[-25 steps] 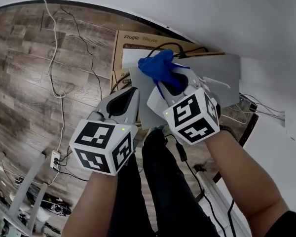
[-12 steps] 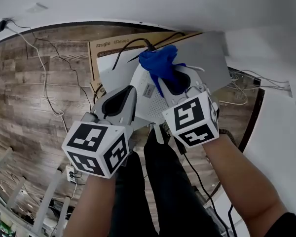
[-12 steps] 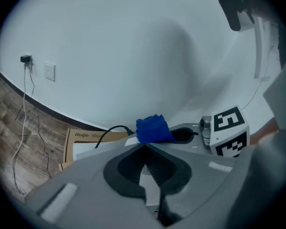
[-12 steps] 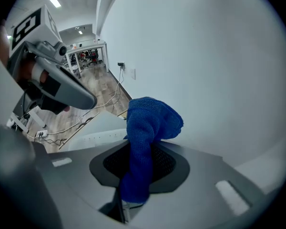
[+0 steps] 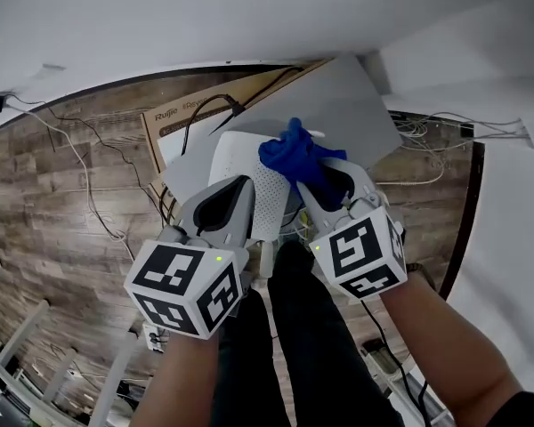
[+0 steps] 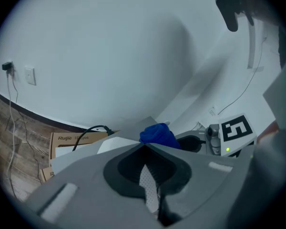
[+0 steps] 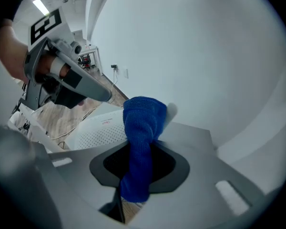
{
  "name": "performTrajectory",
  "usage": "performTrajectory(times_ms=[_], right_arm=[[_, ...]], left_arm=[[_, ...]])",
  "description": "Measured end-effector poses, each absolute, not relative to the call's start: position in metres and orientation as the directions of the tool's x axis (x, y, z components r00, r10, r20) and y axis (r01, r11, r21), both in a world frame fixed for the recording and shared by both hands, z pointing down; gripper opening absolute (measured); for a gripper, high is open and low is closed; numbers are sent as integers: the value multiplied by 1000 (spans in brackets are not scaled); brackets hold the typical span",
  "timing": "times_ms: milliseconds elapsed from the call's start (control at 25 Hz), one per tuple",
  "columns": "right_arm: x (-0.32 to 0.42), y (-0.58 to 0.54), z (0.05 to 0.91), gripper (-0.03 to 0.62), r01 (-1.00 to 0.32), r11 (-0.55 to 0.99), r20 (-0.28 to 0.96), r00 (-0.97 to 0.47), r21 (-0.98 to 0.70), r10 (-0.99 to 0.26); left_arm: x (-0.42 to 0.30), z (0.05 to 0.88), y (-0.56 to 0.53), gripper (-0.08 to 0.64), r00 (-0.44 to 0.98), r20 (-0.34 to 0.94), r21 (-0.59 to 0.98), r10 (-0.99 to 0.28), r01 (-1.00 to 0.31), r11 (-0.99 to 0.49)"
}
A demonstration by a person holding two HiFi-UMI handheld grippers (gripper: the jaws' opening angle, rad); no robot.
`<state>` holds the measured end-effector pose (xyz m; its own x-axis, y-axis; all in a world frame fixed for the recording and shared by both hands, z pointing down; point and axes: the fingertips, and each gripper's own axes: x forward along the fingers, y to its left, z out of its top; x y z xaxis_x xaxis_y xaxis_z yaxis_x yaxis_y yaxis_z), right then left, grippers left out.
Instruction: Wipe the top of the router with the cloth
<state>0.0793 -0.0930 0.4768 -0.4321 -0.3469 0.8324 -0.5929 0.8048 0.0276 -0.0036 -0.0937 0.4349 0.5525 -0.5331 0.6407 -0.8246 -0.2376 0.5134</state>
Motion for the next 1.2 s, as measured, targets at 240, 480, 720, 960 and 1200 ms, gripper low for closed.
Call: performTrajectory(times_ms=[240, 480, 720, 960, 1200], right_arm=[[111, -116, 436, 117, -613, 788, 794, -458, 45, -401], [121, -139, 375, 117, -620, 782, 733, -502, 63, -458], [129, -184, 392, 117, -597, 798, 728, -510, 83, -458], [112, -159, 488, 117, -452, 891, 791, -524, 55, -315], [109, -158, 510, 117, -415, 909, 806, -524, 40, -275]], left_arm=[[17, 420, -109, 0, 549, 637, 495, -541, -829, -259], [34, 390, -130, 0, 545, 633, 473, -549, -834, -283], [46, 395, -142, 0, 532, 647, 464, -546, -843, -272], [43, 434, -130, 0, 509, 666, 461, -545, -856, -235], [41, 441, -133, 0, 524, 686, 464, -504, -849, -251]])
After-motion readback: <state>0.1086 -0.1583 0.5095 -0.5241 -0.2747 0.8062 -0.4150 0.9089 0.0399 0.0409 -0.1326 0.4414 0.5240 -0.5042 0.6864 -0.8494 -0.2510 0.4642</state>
